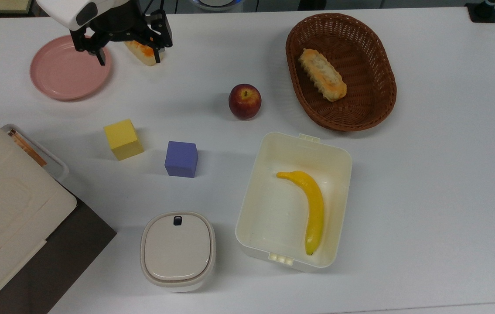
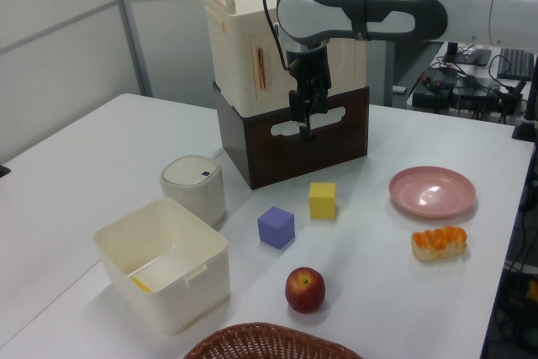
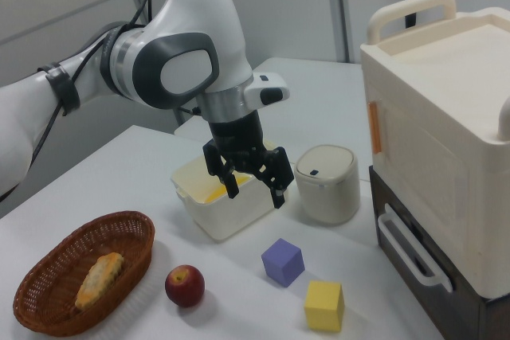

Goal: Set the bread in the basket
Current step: 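Lower the gripper onto the orange bread roll beside the pink plate and grasp it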

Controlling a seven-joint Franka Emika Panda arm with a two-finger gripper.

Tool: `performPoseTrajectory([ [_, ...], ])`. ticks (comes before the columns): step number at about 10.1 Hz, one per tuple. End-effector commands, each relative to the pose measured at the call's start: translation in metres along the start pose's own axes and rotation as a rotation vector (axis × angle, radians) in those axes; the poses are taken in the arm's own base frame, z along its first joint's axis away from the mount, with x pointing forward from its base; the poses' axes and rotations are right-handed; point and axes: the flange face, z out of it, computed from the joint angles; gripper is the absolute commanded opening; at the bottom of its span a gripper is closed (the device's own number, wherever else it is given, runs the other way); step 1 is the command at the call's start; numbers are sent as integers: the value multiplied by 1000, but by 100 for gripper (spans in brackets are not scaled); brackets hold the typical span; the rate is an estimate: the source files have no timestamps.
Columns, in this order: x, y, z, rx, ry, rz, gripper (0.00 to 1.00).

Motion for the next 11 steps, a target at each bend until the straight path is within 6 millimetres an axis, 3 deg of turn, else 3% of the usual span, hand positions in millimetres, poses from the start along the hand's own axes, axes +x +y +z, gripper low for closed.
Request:
performPoseTrajectory([
  [1, -10, 0, -9, 19, 29, -9, 100],
  [4, -14, 3, -16, 16, 39, -6, 100],
  [6, -50, 2, -25, 36, 41, -25, 100],
  [8, -80, -6, -9, 66, -6, -82, 100],
  [11, -114, -11, 50, 115, -131, -151, 100],
])
